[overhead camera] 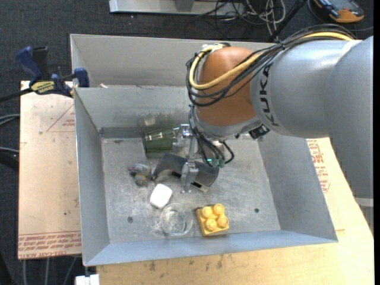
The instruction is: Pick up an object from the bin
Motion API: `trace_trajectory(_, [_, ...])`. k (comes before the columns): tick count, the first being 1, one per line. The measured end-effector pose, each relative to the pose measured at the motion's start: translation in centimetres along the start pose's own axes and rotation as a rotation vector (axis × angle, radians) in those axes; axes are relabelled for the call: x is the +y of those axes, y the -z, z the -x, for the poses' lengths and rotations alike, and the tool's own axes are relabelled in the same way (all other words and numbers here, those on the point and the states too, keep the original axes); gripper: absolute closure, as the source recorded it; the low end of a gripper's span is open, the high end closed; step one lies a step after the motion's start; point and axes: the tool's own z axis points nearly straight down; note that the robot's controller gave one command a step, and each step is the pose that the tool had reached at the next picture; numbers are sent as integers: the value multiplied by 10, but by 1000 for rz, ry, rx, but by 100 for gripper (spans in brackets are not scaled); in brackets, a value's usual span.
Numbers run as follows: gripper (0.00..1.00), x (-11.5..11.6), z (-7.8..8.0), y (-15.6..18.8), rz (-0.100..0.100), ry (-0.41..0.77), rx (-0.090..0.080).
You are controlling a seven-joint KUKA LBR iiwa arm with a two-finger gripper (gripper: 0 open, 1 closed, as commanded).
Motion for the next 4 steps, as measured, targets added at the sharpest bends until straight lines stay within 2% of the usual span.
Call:
trace_trajectory(1, [0,0,2,4,1,-2,-8])
trace_trajectory(2, [100,1,23,-71,4,9,-13])
trace_trajectory(3, [100,1,23,-71,4,8,-13])
trace_trajectory(4, [100,-4,18,-32,-1,23,0])
